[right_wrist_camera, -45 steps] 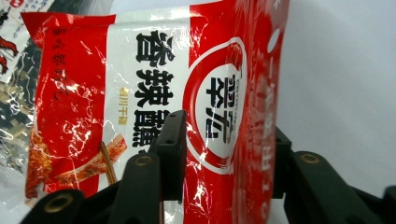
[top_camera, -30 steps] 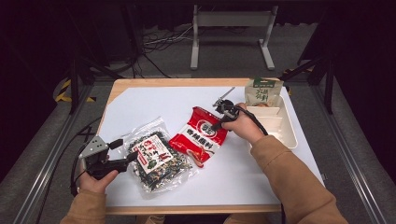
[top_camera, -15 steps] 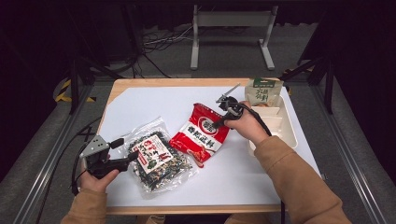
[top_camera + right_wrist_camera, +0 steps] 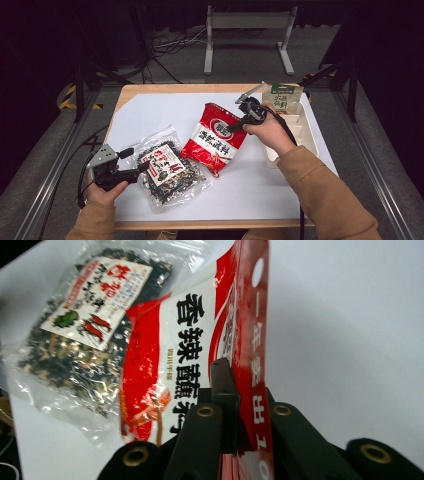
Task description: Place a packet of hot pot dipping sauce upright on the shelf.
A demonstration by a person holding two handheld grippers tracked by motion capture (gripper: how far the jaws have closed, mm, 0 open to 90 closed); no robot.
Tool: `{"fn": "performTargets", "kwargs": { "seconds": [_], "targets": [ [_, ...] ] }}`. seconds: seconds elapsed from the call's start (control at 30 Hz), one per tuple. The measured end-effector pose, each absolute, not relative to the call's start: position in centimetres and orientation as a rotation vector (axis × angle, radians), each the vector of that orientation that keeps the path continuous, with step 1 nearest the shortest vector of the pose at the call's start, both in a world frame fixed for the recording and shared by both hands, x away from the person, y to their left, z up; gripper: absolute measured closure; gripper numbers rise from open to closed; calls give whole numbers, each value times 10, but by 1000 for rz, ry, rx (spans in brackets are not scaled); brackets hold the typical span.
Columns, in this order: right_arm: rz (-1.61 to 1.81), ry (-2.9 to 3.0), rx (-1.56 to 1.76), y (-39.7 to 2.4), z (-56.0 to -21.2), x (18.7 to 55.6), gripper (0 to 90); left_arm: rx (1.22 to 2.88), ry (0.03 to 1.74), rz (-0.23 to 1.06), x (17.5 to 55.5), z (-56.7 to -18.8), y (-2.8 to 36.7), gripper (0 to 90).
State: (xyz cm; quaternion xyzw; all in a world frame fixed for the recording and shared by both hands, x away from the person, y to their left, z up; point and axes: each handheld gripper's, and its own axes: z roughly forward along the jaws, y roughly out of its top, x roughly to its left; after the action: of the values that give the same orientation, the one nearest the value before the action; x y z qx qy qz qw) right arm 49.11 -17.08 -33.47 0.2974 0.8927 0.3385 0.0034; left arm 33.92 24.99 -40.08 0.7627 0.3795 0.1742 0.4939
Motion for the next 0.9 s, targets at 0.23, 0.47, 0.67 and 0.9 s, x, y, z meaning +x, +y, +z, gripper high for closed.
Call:
{"fn": "performTargets", "kwargs": {
  "seconds": [0.23, 0.47, 0.67, 0.9],
  "targets": [
    [1126, 2785, 858, -167, -315, 481, 890, 1849, 922, 423, 339, -401, 250, 224],
    [1176, 2797, 761, -160, -297, 466, 891, 1847, 920, 423, 339, -401, 250, 224],
    [1112, 2799, 670, -156, -286, 456, 892, 1849, 919, 424, 339, -401, 250, 224],
    [1037, 2787, 573, -159, -277, 451, 892, 1843, 927, 416, 340, -401, 249, 224]
  ]
}}
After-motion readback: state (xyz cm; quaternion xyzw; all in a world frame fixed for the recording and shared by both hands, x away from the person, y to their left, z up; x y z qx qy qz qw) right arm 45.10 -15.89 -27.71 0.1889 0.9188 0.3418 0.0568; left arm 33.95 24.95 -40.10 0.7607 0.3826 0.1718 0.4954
